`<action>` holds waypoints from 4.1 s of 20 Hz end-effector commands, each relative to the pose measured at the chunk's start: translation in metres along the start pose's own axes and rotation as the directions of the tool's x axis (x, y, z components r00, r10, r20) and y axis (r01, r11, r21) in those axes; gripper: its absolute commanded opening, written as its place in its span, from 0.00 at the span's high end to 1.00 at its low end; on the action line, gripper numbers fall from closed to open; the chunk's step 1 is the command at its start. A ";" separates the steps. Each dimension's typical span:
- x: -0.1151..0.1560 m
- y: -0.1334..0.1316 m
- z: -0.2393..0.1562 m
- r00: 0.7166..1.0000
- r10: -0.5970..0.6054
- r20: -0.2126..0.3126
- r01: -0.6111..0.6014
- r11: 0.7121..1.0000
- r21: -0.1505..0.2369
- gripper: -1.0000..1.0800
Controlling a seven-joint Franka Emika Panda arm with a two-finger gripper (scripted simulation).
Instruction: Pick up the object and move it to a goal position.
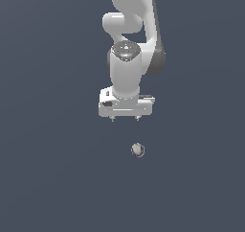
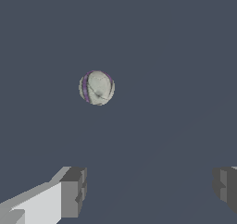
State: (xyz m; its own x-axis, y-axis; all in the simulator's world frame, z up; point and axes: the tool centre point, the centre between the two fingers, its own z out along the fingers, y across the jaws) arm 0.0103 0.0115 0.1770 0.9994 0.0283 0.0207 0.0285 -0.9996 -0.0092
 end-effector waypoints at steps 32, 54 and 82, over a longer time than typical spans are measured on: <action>0.029 -0.040 0.016 0.946 -0.325 -0.013 0.325 0.946 -0.004 0.04; 0.063 -0.054 0.063 0.557 -0.830 0.016 0.830 0.557 0.003 0.04; 0.080 -0.059 0.099 0.218 -0.976 0.014 0.976 0.218 0.018 0.04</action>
State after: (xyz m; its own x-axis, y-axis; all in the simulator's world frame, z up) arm 0.0907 0.0735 0.0838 0.1908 0.9816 0.0001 0.9816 -0.1908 0.0010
